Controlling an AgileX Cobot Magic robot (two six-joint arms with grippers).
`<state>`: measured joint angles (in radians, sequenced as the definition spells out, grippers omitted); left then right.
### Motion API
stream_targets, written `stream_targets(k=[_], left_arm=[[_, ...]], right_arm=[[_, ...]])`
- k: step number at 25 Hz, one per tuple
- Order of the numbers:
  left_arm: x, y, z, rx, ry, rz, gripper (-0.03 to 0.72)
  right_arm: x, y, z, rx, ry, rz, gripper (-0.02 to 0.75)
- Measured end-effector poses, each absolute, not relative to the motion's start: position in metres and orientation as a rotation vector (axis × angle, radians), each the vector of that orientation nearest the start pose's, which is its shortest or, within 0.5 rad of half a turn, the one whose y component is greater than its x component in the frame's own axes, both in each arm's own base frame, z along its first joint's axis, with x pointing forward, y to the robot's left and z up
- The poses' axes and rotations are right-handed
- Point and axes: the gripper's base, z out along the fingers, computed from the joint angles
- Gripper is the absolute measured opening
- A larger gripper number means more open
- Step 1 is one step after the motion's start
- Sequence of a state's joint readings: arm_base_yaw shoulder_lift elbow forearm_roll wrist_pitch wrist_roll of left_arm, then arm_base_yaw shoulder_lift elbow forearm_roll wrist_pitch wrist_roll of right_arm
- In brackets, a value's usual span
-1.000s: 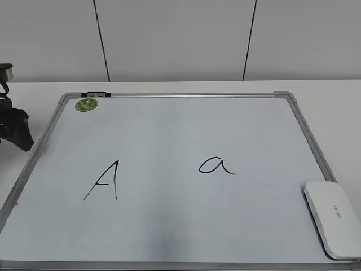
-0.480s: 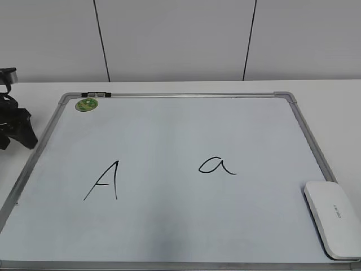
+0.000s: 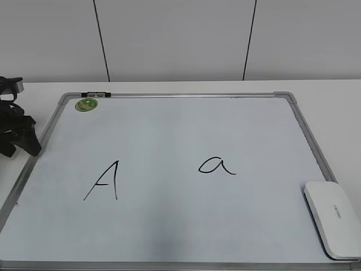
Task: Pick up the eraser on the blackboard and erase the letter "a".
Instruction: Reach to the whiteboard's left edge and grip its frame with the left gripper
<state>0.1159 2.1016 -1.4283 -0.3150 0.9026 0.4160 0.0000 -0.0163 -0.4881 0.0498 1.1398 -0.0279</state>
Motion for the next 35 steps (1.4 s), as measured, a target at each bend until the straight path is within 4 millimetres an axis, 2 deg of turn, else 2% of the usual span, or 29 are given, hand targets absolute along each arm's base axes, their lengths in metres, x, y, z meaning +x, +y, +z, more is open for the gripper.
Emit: stream_targets(k=[3,8,14,26,35], left_arm=[[0.407,0.026,0.137,0.165,2.975,-0.342,0.501],[0.411,0.025,0.128,0.157,2.993,-0.37,0.392],[0.413,0.025,0.129,0.159,2.992,-0.377,0.286],[0.413,0.022,0.124,0.129,3.002,-0.427,0.251],[0.413,0.022,0.125,0.122,3.001,-0.44,0.159]], right_arm=[[-0.01,0.004,0.268,-0.034,2.118,0.044,0.587],[-0.01,0.004,0.268,-0.034,2.118,0.044,0.587],[-0.01,0.004,0.268,-0.034,2.118,0.044,0.587],[-0.01,0.004,0.268,-0.034,2.118,0.044,0.586],[-0.01,0.004,0.268,-0.034,2.118,0.044,0.587]])
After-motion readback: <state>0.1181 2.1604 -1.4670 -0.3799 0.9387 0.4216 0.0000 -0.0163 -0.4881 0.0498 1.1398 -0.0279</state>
